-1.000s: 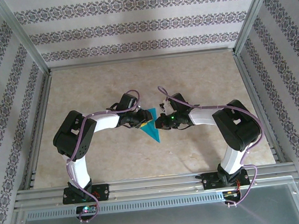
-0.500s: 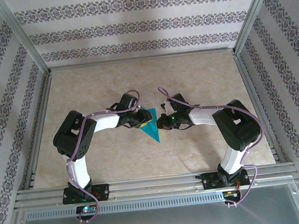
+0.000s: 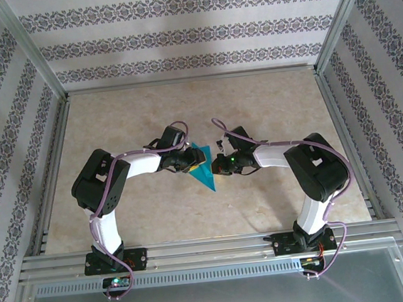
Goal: Fold a paper plane with a square sheet of paper (fold left side to right side)
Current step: Fourth fold the wing at the center of the table.
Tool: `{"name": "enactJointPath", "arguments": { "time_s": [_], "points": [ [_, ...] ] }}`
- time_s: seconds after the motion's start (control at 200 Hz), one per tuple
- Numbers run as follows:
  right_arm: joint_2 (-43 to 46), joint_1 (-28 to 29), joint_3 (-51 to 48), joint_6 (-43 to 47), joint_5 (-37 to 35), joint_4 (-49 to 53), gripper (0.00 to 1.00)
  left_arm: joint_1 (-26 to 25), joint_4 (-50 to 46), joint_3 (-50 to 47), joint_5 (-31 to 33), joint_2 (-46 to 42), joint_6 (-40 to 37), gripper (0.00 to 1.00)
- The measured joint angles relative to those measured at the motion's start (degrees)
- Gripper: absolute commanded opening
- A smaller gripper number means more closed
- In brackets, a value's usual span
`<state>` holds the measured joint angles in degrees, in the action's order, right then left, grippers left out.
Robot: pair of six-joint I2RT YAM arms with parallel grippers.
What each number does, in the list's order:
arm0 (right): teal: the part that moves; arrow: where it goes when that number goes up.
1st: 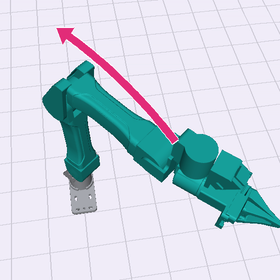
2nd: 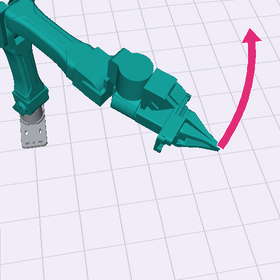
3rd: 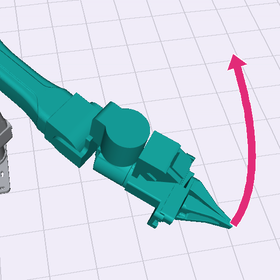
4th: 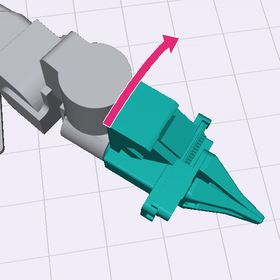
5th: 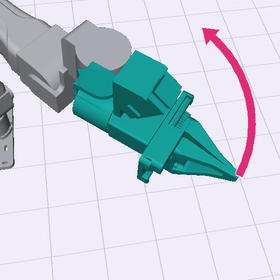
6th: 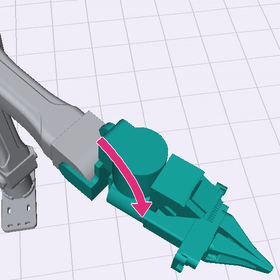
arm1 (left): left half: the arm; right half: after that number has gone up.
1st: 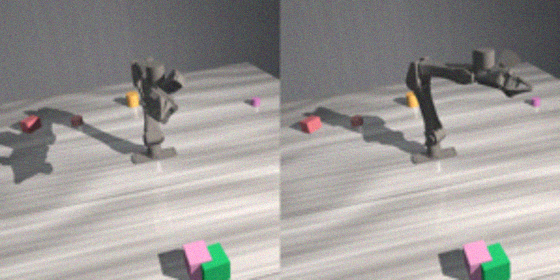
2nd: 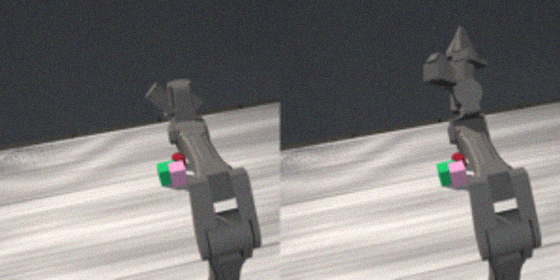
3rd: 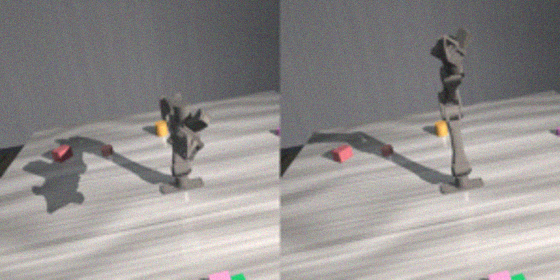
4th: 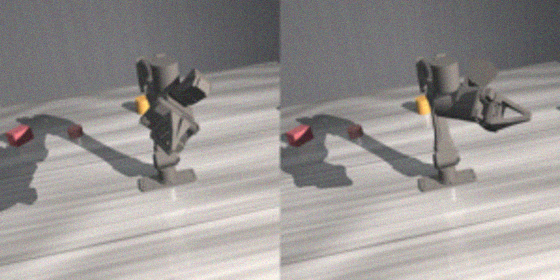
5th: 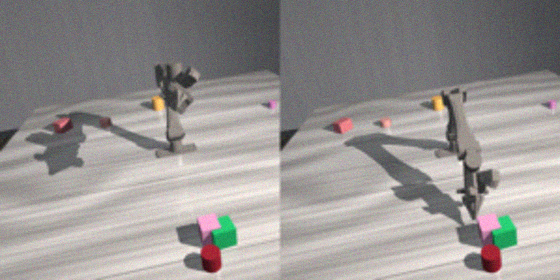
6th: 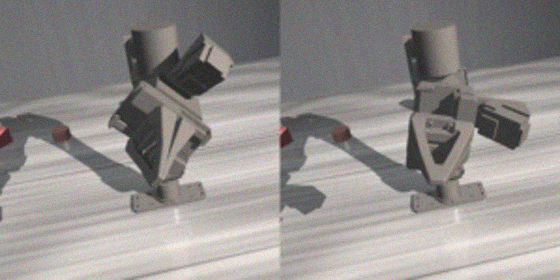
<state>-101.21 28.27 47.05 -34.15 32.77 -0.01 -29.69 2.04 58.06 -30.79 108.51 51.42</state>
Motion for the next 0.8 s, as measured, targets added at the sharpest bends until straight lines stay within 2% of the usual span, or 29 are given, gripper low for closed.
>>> {"name": "enactJointPath", "arguments": {
  "time_s": [0.64, 0.799],
  "points": [
    [-1.49, 0.11, 1.07, 0.13, -0.44, 0.76, 0.00, 0.00, -0.15, 0.13, -0.04, 0.00, -0.02, 0.43],
    [-1.73, 0.13, 1.46, 0.28, -0.44, 1.25, 0.00, 0.00, -0.28, 0.35, -0.02, -0.02, -0.07, 0.46]
  ]
}}
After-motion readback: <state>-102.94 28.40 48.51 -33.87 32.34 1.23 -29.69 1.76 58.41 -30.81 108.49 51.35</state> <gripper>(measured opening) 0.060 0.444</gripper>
